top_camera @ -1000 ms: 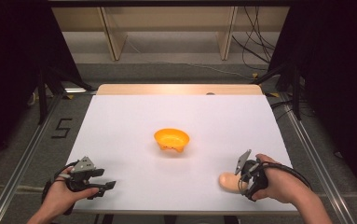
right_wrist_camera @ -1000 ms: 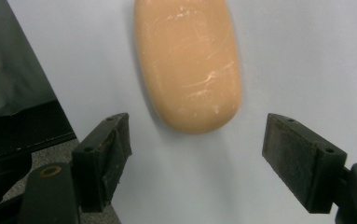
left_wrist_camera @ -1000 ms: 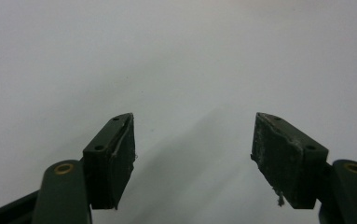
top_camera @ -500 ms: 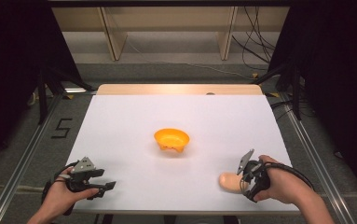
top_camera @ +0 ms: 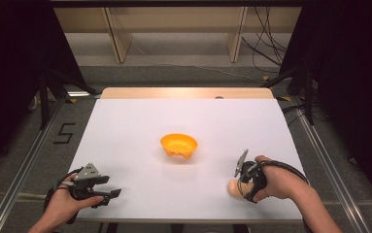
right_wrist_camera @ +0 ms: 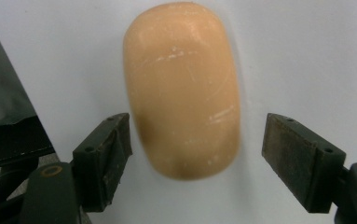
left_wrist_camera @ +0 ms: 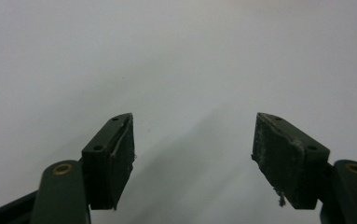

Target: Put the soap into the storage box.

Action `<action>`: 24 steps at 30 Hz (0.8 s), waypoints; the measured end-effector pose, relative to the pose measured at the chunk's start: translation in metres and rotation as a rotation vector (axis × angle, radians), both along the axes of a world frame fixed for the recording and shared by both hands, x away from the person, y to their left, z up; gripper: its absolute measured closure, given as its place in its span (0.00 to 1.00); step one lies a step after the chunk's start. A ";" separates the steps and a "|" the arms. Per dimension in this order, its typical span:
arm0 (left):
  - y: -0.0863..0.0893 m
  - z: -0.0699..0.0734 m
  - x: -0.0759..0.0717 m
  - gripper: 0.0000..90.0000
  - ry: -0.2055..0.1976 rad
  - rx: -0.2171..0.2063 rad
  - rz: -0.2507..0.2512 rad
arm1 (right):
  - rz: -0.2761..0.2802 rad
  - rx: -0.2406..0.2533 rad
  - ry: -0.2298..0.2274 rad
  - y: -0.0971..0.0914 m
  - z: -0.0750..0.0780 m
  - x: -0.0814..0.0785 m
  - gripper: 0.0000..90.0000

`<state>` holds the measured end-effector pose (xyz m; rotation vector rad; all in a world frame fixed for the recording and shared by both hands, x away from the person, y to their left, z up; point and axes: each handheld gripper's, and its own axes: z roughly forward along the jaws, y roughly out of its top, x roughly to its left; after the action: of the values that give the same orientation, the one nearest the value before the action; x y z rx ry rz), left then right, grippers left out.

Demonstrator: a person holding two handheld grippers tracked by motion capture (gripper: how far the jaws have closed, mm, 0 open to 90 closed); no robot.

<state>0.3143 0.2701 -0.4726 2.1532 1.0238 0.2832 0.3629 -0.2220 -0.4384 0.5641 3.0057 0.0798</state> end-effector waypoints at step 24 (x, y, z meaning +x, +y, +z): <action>-0.001 0.000 0.000 0.32 -0.009 0.014 -0.028 | 0.080 -0.028 0.071 0.015 -0.019 0.010 0.36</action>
<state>0.3139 0.2694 -0.4722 2.1751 0.9888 0.2868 0.3724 -0.2068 -0.4577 0.4531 3.0925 0.0234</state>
